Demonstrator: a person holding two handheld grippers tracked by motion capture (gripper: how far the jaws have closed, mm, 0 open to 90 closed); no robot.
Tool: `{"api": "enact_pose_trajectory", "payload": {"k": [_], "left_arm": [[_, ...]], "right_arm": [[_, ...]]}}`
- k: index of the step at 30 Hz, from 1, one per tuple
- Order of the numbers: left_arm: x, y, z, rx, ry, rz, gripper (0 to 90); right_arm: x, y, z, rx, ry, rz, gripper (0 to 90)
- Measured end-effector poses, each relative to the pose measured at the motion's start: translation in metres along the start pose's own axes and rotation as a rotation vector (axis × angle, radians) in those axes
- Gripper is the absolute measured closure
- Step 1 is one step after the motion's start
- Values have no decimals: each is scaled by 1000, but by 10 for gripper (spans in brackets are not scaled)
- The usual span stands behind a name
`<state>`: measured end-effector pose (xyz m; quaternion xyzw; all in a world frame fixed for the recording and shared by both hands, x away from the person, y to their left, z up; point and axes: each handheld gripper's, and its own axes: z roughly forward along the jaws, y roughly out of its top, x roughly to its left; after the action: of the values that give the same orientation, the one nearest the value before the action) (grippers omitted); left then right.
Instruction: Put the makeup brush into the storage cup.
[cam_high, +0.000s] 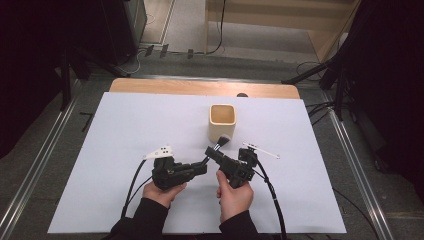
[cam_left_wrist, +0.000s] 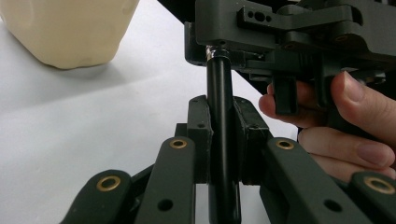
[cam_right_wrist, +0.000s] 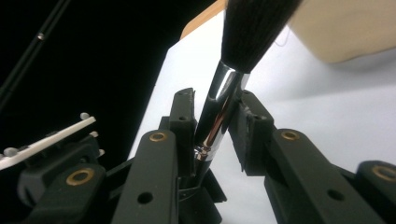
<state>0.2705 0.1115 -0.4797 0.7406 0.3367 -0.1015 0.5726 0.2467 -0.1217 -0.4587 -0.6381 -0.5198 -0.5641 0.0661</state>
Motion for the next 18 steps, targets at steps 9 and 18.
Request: {"api": "enact_pose_trajectory", "payload": {"k": [9, 18], "left_arm": [[1, -1, 2, 13, -8, -8, 794], [1, -1, 3, 18, -16, -7, 793]], "right_arm": [[-1, 0, 0, -2, 17, 22, 753], [-3, 0, -1, 1, 52, 64, 775]]}}
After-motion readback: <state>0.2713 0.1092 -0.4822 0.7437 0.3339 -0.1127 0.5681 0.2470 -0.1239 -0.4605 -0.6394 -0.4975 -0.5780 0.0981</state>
